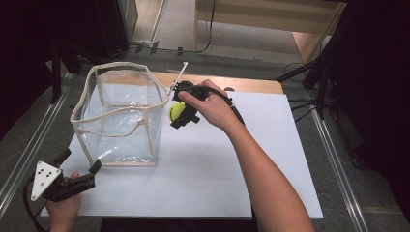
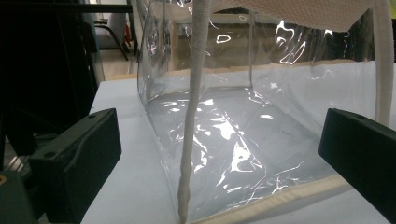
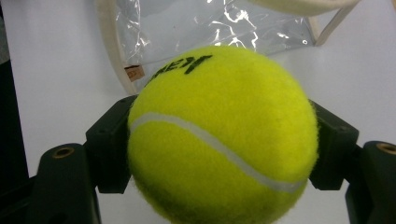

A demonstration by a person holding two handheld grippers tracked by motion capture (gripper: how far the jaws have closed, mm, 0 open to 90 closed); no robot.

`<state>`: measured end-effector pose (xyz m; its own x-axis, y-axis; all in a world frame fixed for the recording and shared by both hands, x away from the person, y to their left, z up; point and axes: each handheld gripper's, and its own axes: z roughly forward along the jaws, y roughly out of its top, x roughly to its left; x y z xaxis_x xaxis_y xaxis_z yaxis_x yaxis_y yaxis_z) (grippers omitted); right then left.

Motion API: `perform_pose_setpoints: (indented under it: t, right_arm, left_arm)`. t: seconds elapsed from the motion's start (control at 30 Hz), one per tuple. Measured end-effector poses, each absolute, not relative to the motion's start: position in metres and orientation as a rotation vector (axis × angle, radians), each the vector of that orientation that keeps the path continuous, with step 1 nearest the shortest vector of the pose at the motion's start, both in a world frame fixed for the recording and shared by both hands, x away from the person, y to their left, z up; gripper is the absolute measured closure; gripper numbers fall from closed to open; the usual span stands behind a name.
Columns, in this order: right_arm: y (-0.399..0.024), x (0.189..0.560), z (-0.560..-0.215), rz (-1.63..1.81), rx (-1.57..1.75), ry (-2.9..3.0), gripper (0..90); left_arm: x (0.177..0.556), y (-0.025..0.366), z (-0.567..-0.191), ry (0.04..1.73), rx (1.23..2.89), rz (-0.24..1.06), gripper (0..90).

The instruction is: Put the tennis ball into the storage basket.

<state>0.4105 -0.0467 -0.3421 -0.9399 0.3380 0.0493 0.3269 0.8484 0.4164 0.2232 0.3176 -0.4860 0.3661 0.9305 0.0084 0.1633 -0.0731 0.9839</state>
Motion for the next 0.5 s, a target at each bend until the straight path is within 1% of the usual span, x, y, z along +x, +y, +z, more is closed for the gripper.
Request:
perform_pose_setpoints:
  t: [0.3, 0.5]
  right_arm:
    - [-0.049, 0.411, -0.328, 0.677, 0.531, 2.986, 23.3]
    - [-0.047, 0.411, -0.318, 0.656, 0.526, 2.988, 23.3]
  left_arm:
    - [0.222, 0.319, -0.484, 1.027, 1.508, 0.858, 0.0]
    - [0.22, 0.318, -0.483, 1.042, 1.492, 0.893, 0.0]
